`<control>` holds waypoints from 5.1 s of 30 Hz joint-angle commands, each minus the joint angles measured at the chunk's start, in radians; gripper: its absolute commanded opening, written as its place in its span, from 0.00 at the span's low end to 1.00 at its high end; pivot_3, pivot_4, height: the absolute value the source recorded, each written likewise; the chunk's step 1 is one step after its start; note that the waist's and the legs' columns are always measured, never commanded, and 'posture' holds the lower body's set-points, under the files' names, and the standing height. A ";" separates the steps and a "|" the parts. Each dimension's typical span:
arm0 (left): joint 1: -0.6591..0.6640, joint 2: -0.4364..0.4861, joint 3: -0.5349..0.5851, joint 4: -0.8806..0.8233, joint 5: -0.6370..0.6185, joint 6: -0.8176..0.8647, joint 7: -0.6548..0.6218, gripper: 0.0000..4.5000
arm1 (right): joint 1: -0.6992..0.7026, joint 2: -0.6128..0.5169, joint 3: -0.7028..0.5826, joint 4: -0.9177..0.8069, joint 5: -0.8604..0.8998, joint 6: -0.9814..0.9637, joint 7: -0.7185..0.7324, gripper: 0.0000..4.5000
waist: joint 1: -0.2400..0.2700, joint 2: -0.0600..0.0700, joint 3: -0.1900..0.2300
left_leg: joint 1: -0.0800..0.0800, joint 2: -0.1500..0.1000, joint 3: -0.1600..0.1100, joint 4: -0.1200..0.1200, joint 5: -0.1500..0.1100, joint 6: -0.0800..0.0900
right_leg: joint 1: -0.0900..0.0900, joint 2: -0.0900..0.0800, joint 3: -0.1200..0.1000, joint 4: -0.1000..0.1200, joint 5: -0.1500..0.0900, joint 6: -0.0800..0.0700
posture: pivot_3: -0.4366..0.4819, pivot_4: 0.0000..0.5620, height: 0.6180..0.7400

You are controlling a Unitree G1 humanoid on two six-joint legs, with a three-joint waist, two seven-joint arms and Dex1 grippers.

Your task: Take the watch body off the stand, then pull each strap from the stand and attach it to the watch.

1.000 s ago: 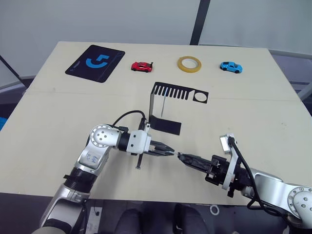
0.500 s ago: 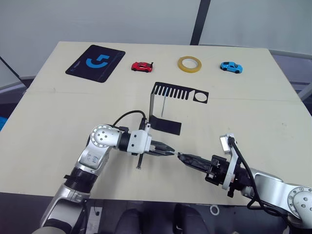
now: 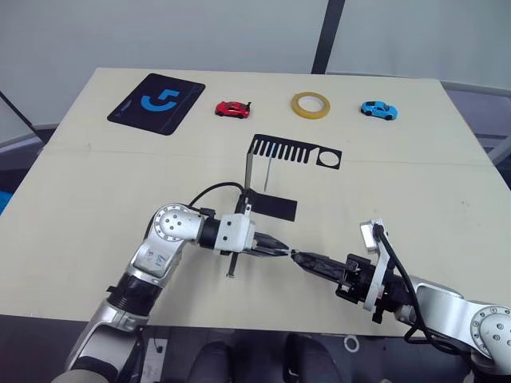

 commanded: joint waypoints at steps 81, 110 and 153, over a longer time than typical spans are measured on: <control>-0.119 -0.028 -0.174 -0.112 0.234 0.179 0.030 0.00 | -0.015 0.007 0.076 -0.028 0.025 0.007 -0.056 0.36 | 0.000 0.000 0.000 | -0.001 0.000 0.000 0.006 -0.001 0.001 | 0.000 0.000 0.001 0.003 0.000 0.000 | 0.48 0.27 0.97; -0.123 -0.049 -0.193 -0.106 0.279 0.231 0.039 0.00 | -0.025 0.019 0.089 -0.031 0.025 -0.001 -0.063 0.36 | 0.000 0.000 0.000 | -0.001 0.000 0.000 0.006 -0.001 0.002 | 0.000 0.000 0.001 0.003 0.000 0.000 | 0.48 0.27 0.97; -0.113 -0.018 -0.156 -0.149 0.230 0.299 -0.006 0.24 | -0.011 0.006 0.082 -0.039 0.025 0.005 -0.048 0.36 | 0.001 0.000 0.000 | -0.001 0.000 0.000 0.007 -0.001 0.002 | 0.000 0.000 0.001 0.004 0.000 0.000 | 0.48 0.27 0.97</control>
